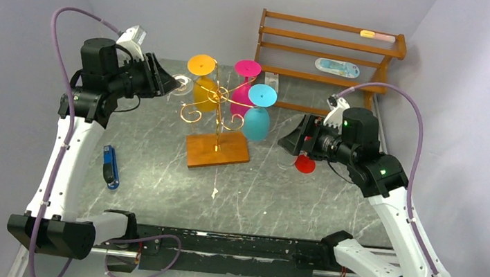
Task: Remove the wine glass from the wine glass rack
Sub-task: Pick up the wine glass from the wine rack.
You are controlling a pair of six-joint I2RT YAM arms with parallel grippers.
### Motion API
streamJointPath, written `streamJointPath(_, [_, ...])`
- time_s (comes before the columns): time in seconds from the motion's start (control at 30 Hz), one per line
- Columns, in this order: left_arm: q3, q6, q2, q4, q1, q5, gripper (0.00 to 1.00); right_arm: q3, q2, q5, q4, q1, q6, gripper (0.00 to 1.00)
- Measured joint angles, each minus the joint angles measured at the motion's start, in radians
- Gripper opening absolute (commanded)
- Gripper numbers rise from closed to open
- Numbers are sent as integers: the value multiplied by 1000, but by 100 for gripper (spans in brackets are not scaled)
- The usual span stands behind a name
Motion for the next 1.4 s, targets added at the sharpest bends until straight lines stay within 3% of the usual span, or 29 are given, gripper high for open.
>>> streamJointPath(0.4, [-23, -16, -4, 23, 3, -2, 25, 45, -4, -116, 47, 0, 29, 80])
streamJointPath(0.77, [-23, -17, -10, 26, 8, -5, 7, 311, 94, -323, 187, 14, 69, 71])
streamJointPath(1.13, [-17, -42, -11, 18, 9, -2, 6, 356, 246, -211, 174, 246, 55, 71])
streamJointPath(1.2, [-8, -42, -10, 11, 9, -3, 10, 334, 238, -198, 175, 260, 56, 71])
streamJointPath(1.4, [35, -31, 3, -25, 10, -5, 5, 290, 222, -171, 181, 264, 59, 71])
